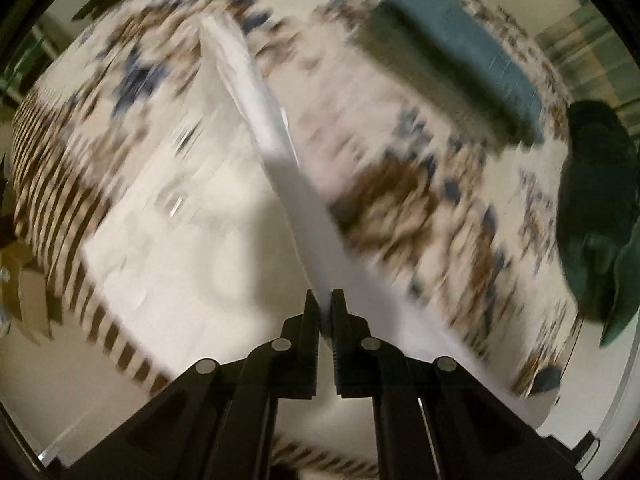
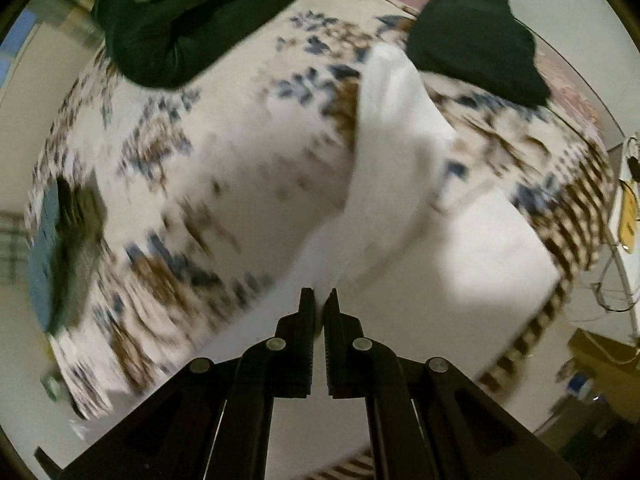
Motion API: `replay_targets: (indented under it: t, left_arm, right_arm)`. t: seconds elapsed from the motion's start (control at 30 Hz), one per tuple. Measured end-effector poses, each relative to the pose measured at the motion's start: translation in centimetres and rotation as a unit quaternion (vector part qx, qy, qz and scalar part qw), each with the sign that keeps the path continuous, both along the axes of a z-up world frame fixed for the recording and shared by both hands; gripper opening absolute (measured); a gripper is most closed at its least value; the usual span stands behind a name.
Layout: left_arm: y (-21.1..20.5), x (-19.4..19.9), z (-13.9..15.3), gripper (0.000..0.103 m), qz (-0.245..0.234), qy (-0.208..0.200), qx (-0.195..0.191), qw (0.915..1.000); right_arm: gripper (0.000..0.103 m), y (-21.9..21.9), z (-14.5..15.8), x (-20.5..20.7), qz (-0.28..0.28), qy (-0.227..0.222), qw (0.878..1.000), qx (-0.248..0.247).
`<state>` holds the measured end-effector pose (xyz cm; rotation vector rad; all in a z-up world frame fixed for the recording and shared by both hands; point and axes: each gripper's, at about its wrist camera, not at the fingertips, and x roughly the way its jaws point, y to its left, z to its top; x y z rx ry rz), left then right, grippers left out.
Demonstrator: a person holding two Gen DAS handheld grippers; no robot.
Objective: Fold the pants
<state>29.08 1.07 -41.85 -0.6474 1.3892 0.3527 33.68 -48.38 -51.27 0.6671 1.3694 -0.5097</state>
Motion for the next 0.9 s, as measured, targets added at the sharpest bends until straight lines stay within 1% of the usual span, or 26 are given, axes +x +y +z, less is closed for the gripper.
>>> replay_targets:
  t: [0.07,0.17,0.2,0.23,0.3,0.37,0.43,0.47,0.5,0.53,0.57,0.6,0.63,0.67,0.7,0.73,0.77,0.8,0.87,0.9]
  left_arm:
    - [0.1,-2.2,-1.7,0.003,-0.003,0.018,0.001,0.9998]
    - [0.7,-6.4,-5.3,0.003,0.004,0.055,-0.005,0.9984]
    - [0.7,-7.5,-7.2,0.004,0.004,0.076,-0.008,0.9971]
    - [0.8,-8.1,-8.3,0.004,0.008,0.086,-0.012,0.9961]
    - [1.1,-9.6,-11.3,0.004,0.020,0.111,-0.027,0.9933]
    - [1.6,-10.2,-12.6,0.005,0.031,0.106,-0.036,0.9932]
    - [1.7,-10.2,-12.7,0.008,0.038,0.101,-0.041,0.9933]
    - [1.7,-10.1,-12.4,0.008,0.038,0.100,-0.044,0.9933]
    - [1.7,-10.1,-12.0,0.008,0.039,0.096,-0.048,0.9935]
    - [1.7,-10.1,-11.4,0.008,0.040,0.086,-0.049,0.9942]
    - [1.7,-10.0,-10.8,0.009,0.041,0.076,-0.049,0.9951]
    - [1.6,-10.0,-10.2,0.010,0.039,0.070,-0.044,0.9958]
    - [1.5,-9.9,-9.9,0.015,0.037,0.069,-0.037,0.9962]
    - [1.2,-9.4,-9.3,0.020,0.027,0.069,-0.017,0.9971]
    - [0.9,-8.9,-8.8,0.033,0.016,0.068,0.005,0.9976]
    - [1.1,-9.1,-8.6,0.055,0.006,0.066,0.023,0.9975]
    - [1.1,-8.8,-8.3,0.065,-0.003,0.064,0.048,0.9968]
    - [1.0,-8.4,-7.9,0.073,-0.009,0.052,0.068,0.9963]
    - [0.9,-7.3,-7.7,0.073,-0.014,0.038,0.082,0.9958]
    - [0.5,-6.5,-7.9,0.073,-0.020,0.037,0.080,0.9959]
  right_arm:
    - [0.004,0.2,-1.1,-3.1,0.005,0.019,1.000,0.001]
    - [0.004,0.4,-3.8,-6.4,0.018,0.049,0.999,-0.010]
    - [0.004,0.6,-4.8,-7.0,0.021,0.059,0.998,-0.017]
    - [0.004,0.5,-5.8,-7.7,0.024,0.069,0.997,-0.022]
    - [0.004,0.7,-8.0,-8.7,0.022,0.091,0.995,-0.025]
    - [0.004,0.7,-9.5,-9.3,0.017,0.106,0.994,-0.022]
    - [0.005,0.1,-11.0,-10.1,0.010,0.121,0.993,-0.007]
    - [0.009,-0.3,-11.5,-10.7,0.005,0.125,0.992,0.016]
    - [0.018,-0.9,-11.6,-11.4,-0.004,0.126,0.991,0.037]
    - [0.024,-1.4,-11.5,-12.1,-0.012,0.120,0.991,0.050]
    - [0.033,-2.2,-11.1,-12.9,-0.022,0.107,0.992,0.061]
    - [0.035,-3.1,-10.4,-14.0,-0.033,0.087,0.993,0.067]
    - [0.035,-4.2,-9.6,-15.0,-0.044,0.068,0.994,0.069]
    - [0.037,-5.3,-8.9,-16.1,-0.058,0.051,0.995,0.069]
    - [0.040,-6.3,-8.4,-16.9,-0.073,0.038,0.994,0.069]
    - [0.041,-7.8,-7.9,-17.9,-0.100,0.021,0.992,0.072]
    - [0.043,-9.0,-7.7,-18.7,-0.123,0.006,0.989,0.081]
    - [0.044,-10.7,-7.8,-19.7,-0.159,-0.016,0.982,0.100]
    - [0.044,-12.9,-7.9,-20.5,-0.207,-0.034,0.971,0.111]
    - [0.044,-14.1,-8.3,-21.0,-0.239,-0.056,0.962,0.123]
